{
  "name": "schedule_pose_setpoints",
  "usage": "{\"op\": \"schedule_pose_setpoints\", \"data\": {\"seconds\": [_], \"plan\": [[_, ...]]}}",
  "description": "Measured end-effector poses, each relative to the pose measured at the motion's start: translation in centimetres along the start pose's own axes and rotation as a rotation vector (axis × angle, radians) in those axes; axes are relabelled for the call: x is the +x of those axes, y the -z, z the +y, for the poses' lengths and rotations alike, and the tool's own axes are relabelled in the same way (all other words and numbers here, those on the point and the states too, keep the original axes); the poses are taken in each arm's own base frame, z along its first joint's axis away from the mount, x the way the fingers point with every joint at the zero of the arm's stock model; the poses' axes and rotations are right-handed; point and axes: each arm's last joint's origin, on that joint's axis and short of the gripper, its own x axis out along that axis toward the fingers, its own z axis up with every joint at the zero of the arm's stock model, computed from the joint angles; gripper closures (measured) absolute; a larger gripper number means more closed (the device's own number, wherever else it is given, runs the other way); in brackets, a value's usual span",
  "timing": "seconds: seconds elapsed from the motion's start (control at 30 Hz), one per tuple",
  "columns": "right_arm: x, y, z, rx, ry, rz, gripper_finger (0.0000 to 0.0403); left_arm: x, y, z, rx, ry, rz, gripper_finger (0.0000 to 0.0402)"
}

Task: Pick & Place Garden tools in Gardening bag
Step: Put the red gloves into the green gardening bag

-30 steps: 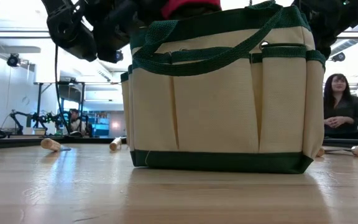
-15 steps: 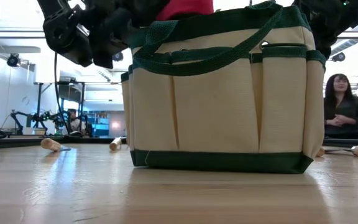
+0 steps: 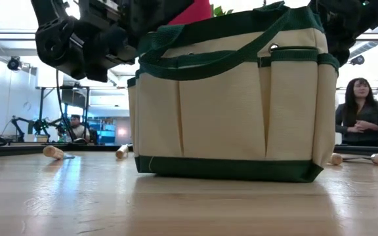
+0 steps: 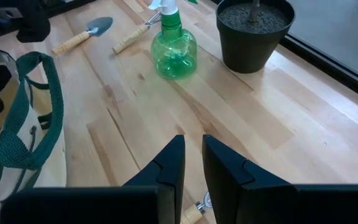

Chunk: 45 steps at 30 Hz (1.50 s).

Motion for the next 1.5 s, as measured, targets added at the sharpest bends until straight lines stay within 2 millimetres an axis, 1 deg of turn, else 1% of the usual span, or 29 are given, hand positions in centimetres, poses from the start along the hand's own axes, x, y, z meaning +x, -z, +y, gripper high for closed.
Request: {"op": "schedule_pose_setpoints", "data": {"seconds": [0.3,0.53,0.77,1.0,1.2,1.33,1.5], "plan": [[0.0,0.0,0.0,0.001,-0.001,-0.002,0.0355,-0.4,0.7,-0.1,0.054,-0.003,0.046,0.0313],[0.0,0.0,0.0,0.001,-0.001,-0.002,0.0355,-0.4,0.9,-0.1,0.091,-0.001,0.059,0.03],[0.0,0.0,0.0,0.001,-0.001,-0.001,0.0355,-0.4,1.0,-0.1,0.092,-0.001,0.065,0.0302],[0.0,0.0,0.0,0.001,-0.001,-0.001,0.0355,-0.5,1.2,-0.1,0.076,0.001,0.095,0.0294],[0.0,0.0,0.0,0.0,0.0,0.0,0.0355,-0.5,1.2,-0.1,0.005,-0.004,0.095,0.0279],[0.0,0.0,0.0,0.0,0.0,0.0,0.0355,-0.5,1.1,-0.1,-0.007,-0.005,0.094,0.0266],[0.0,0.0,0.0,0.0,0.0,0.0,0.0355,-0.5,1.1,-0.1,-0.009,-0.005,0.094,0.0235]]}}
